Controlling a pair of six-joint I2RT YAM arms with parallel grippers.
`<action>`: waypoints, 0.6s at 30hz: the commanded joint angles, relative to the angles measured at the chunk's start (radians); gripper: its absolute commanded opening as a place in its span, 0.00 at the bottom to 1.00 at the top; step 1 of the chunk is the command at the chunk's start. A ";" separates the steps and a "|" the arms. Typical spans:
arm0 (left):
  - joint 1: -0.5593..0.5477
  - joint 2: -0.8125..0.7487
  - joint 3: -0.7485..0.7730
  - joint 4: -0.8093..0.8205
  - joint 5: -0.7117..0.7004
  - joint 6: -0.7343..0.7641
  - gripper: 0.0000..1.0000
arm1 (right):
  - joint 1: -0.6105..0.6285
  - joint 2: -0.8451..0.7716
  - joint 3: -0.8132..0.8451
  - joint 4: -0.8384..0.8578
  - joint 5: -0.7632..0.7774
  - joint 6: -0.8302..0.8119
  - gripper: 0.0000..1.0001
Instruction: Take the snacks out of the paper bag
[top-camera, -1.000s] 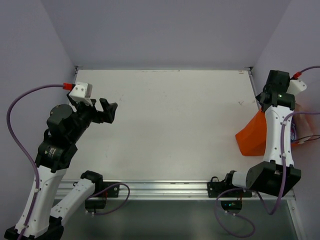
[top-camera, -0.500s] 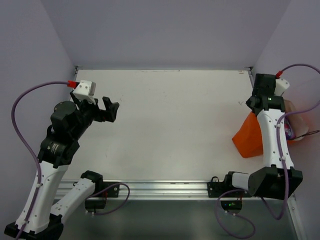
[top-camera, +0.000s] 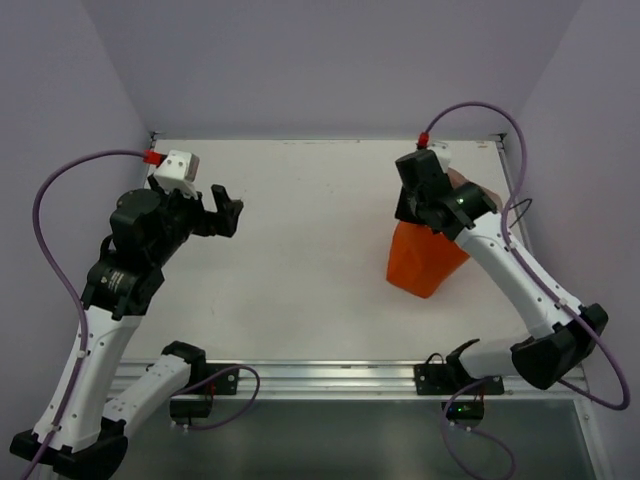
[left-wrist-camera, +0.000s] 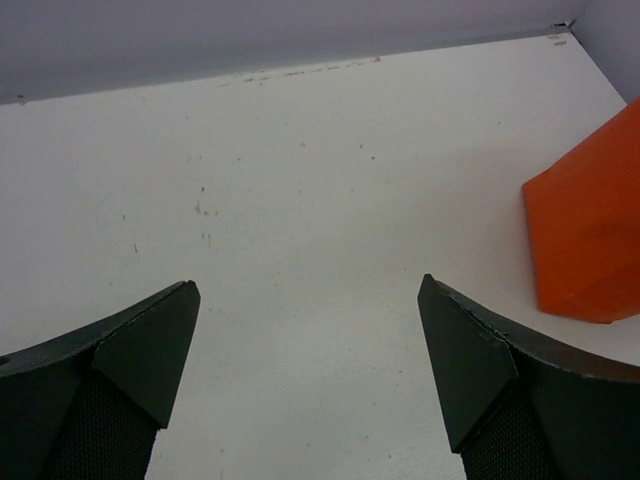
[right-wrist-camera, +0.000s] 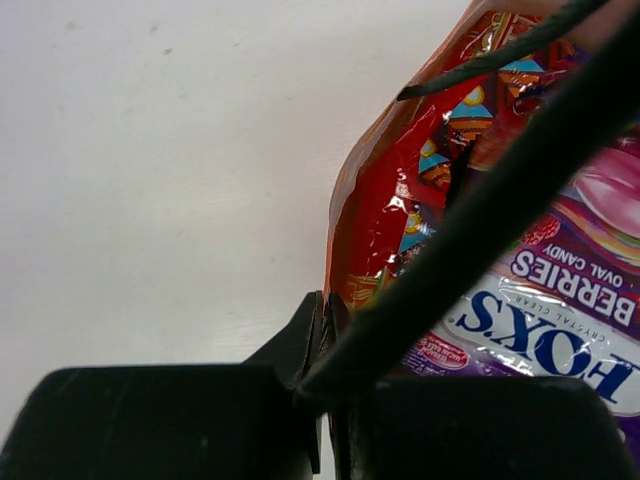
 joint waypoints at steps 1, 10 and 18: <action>-0.008 0.018 0.029 0.000 0.031 -0.024 1.00 | 0.156 0.047 0.156 0.088 -0.026 0.072 0.00; -0.006 0.034 0.005 -0.016 0.031 -0.065 1.00 | 0.456 0.406 0.544 0.063 -0.024 0.042 0.00; -0.006 0.014 -0.003 -0.027 -0.032 -0.105 1.00 | 0.524 0.555 0.716 0.060 -0.056 0.006 0.06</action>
